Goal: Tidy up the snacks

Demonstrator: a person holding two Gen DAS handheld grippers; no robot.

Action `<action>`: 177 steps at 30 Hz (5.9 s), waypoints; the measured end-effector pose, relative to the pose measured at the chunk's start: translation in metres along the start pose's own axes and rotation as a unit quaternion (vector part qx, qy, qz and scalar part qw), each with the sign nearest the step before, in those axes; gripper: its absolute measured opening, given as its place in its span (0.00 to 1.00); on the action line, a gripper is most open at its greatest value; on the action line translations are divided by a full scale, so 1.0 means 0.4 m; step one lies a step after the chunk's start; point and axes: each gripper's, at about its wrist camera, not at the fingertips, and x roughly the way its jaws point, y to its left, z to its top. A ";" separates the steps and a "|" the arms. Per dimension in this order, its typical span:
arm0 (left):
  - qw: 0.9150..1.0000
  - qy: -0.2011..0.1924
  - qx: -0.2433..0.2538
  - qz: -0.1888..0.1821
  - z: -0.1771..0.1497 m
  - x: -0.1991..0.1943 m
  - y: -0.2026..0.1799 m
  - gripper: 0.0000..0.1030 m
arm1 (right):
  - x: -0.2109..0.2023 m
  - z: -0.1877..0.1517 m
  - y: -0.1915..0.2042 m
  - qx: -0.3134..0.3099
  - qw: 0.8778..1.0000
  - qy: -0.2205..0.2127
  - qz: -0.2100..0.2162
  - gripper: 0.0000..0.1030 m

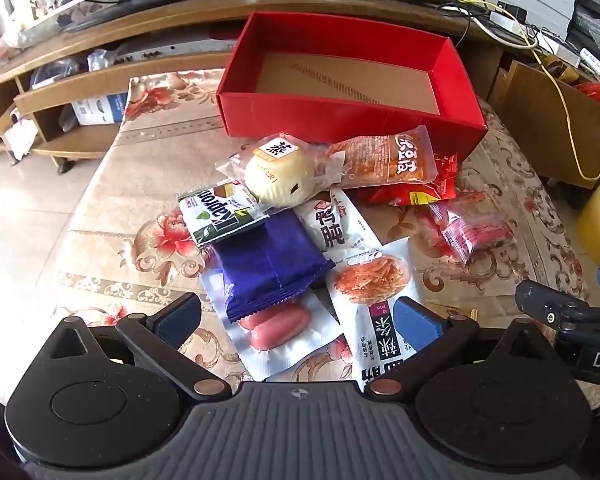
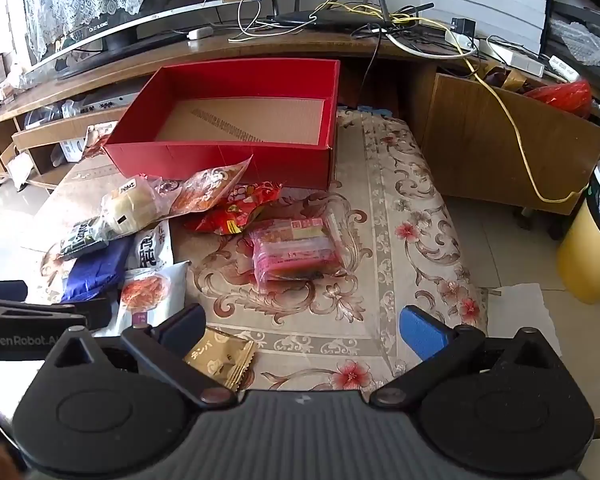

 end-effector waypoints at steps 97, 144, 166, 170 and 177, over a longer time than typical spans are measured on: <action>0.996 0.040 -0.068 0.047 0.003 0.066 0.181 1.00 | 0.234 0.016 0.243 -0.127 0.984 0.089 0.088 0.97; 0.973 0.094 0.173 -0.119 0.231 0.266 0.047 0.98 | 0.168 0.127 0.072 -0.032 0.975 0.135 0.174 0.44; 0.964 0.085 0.215 -0.128 0.263 0.317 0.076 0.88 | 0.178 0.127 0.067 -0.019 0.970 0.149 0.193 0.44; 0.969 0.090 0.187 -0.132 0.244 0.291 0.074 0.82 | 0.165 0.125 0.065 -0.022 0.972 0.138 0.188 0.44; 0.976 0.086 0.165 -0.111 0.206 0.253 0.025 0.80 | 0.147 0.120 0.049 -0.023 0.977 0.123 0.175 0.44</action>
